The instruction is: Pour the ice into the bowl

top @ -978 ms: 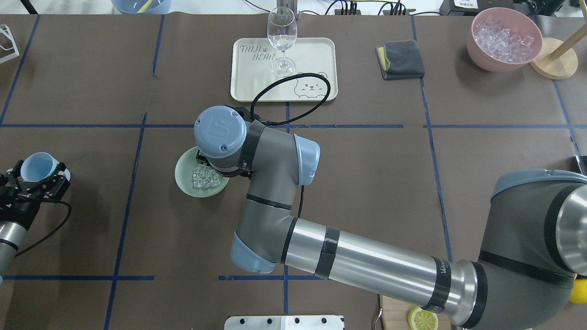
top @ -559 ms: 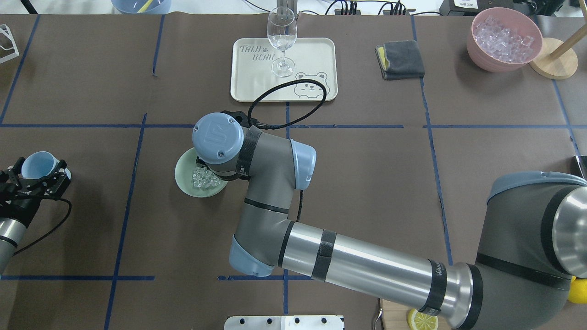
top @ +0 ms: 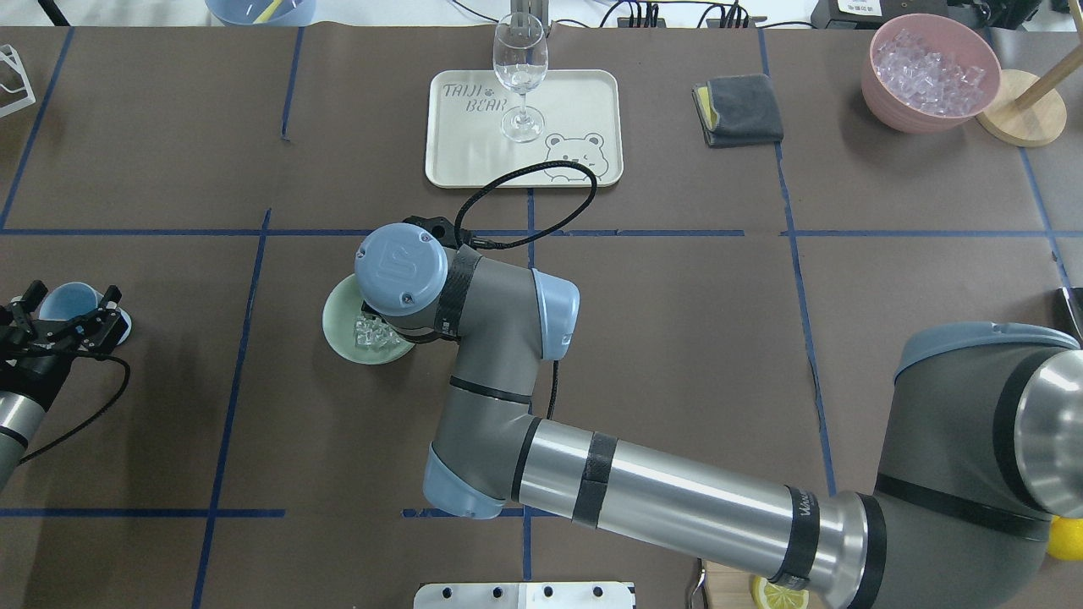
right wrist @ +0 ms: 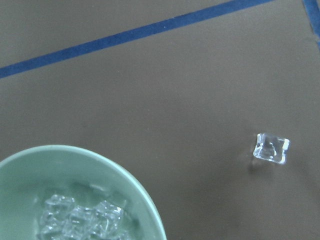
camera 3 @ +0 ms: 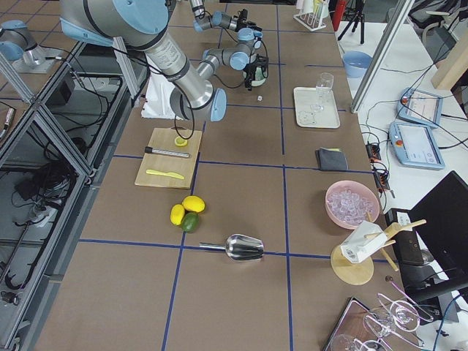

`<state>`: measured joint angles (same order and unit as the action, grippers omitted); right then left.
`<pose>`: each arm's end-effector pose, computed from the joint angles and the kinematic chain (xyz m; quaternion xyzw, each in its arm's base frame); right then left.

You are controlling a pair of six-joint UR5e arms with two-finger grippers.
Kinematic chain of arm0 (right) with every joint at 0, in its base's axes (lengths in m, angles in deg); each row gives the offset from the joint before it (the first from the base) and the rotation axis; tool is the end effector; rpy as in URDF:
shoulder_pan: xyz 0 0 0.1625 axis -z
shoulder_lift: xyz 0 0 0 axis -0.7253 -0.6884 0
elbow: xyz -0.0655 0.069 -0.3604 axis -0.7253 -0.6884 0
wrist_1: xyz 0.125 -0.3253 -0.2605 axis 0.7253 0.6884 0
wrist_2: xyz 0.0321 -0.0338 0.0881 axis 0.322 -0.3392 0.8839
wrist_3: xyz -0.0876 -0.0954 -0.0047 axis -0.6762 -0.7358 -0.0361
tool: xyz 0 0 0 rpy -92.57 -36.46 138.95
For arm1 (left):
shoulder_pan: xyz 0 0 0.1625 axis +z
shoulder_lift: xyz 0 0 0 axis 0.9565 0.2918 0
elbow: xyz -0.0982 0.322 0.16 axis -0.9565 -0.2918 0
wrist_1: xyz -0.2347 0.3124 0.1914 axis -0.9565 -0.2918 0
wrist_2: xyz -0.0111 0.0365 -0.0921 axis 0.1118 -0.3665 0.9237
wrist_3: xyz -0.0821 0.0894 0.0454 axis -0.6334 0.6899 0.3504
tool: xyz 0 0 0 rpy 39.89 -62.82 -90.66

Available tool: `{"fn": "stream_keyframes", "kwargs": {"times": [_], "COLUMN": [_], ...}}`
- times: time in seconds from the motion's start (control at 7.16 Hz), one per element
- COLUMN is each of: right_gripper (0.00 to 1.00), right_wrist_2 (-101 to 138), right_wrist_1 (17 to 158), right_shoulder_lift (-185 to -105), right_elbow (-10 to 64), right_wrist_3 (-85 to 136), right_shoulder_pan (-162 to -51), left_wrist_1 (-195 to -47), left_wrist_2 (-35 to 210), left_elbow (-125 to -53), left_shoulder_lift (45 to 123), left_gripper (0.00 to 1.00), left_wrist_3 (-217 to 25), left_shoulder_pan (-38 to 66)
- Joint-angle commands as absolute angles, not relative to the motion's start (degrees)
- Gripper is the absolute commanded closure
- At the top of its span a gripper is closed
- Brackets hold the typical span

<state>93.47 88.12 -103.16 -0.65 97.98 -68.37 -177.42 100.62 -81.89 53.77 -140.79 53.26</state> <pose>-0.7194 -0.4132 0.0923 0.0217 -0.4271 0.1374 0.8935 0.3278 -0.3730 0.5880 0.5581 0.2677 -0.1816 0.7641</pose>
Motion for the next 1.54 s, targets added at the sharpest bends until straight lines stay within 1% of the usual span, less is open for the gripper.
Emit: {"fn": "stream_keyframes", "kwargs": {"times": [0.0,0.14,0.28,0.7,0.98,1.12,1.26,1.4], "right_gripper": [0.46,0.76,1.0,1.0,1.0,1.0,1.0,1.0], "right_wrist_2": [91.65,91.64,91.64,91.64,92.08,92.86,94.09,95.06], "right_wrist_1": [87.56,87.47,87.47,87.47,87.56,88.08,88.34,91.65], "right_shoulder_lift": [-103.16,-103.16,-103.16,-103.16,-103.07,-103.42,-103.69,-103.95], "right_elbow": [-0.68,-0.68,-0.68,-0.16,3.16,5.18,6.94,9.31], "right_wrist_3": [97.97,97.97,97.89,96.66,95.95,95.95,95.95,95.78], "right_shoulder_pan": [-67.33,-67.15,-67.06,-66.97,-67.41,-68.02,-68.72,-69.69], "left_wrist_1": [-177.43,-177.52,-177.52,-177.52,-177.52,-177.43,-177.08,-176.56], "left_wrist_2": [100.94,101.64,102.08,104.7,109.44,115.91,121.36,128.38], "left_elbow": [-82.36,-82.45,-83.32,-86.04,-88.51,-90.25,-90.36,-90.36], "left_shoulder_lift": [53.77,53.77,53.77,53.68,53.68,52.73,52.2,52.19], "left_gripper": [0.0,0.0,0.0,0.0,0.0,0.0,0.0,0.0], "left_wrist_3": [-140.45,-139.49,-139.14,-136.94,-131.43,-127.31,-122.66,-115.3], "left_shoulder_pan": [52.91,52.3,51.6,48.96,44.15,39.51,34.24,27.58]}}
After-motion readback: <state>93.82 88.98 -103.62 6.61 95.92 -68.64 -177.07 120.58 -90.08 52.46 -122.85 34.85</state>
